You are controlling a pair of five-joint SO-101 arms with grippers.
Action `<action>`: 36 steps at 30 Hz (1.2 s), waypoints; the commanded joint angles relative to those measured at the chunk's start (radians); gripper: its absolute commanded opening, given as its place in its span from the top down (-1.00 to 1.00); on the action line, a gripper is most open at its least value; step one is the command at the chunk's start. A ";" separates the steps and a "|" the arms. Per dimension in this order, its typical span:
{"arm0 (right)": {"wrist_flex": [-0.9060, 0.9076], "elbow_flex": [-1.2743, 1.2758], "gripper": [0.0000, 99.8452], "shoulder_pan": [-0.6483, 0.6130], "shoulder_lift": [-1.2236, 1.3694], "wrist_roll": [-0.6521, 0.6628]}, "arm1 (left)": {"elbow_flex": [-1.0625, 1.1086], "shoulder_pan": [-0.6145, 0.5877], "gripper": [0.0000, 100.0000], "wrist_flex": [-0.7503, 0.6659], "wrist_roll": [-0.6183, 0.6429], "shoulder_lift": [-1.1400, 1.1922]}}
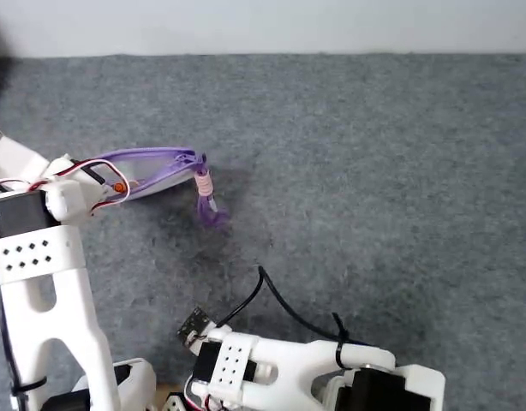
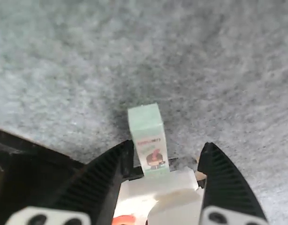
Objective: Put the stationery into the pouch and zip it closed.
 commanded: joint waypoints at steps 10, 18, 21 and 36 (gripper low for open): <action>-0.038 -0.046 0.90 0.134 0.099 0.014 | -0.019 -0.005 0.97 -0.021 0.012 -0.014; -0.045 -0.051 0.99 0.136 0.099 0.014 | -0.021 -0.005 0.97 -0.020 0.012 -0.014; -0.047 -0.054 0.98 0.163 0.099 0.014 | -0.021 -0.005 0.97 -0.020 0.012 -0.014; 0.090 -0.101 0.98 0.387 -0.348 0.095 | -0.021 -0.005 0.97 -0.020 0.011 -0.014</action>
